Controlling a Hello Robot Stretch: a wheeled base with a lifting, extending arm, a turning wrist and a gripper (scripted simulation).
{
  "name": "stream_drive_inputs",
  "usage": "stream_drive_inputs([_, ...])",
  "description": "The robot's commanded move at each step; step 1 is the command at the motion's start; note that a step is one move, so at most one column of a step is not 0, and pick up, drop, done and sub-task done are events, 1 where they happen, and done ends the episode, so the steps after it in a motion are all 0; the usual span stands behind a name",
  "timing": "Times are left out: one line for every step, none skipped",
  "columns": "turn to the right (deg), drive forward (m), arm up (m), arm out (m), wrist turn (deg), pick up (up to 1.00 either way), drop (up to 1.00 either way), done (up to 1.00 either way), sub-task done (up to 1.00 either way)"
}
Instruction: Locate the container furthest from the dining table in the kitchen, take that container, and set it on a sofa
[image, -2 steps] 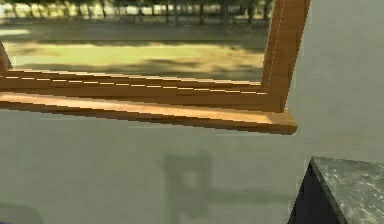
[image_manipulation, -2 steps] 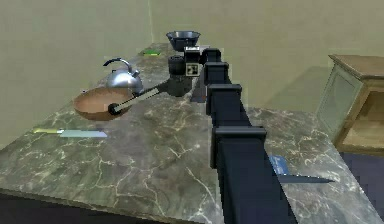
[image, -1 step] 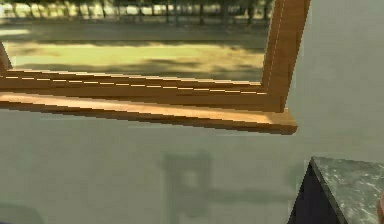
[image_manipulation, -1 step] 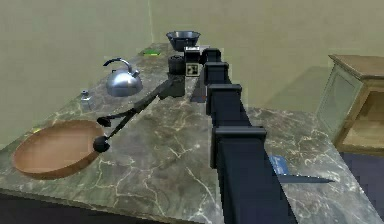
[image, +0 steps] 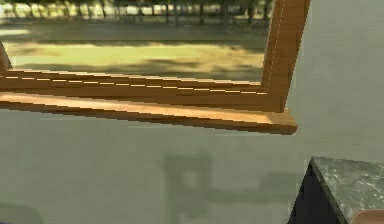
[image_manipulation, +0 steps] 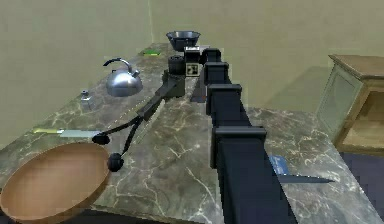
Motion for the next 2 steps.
stream_drive_inputs([0.0, 0.0, 0.0, -0.36, 0.0, 0.0, 0.0, 0.0, 0.0])
stream_drive_inputs([-45.0, 0.0, 0.0, 0.0, 0.0, 0.0, 0.0, 0.0, 0.0])
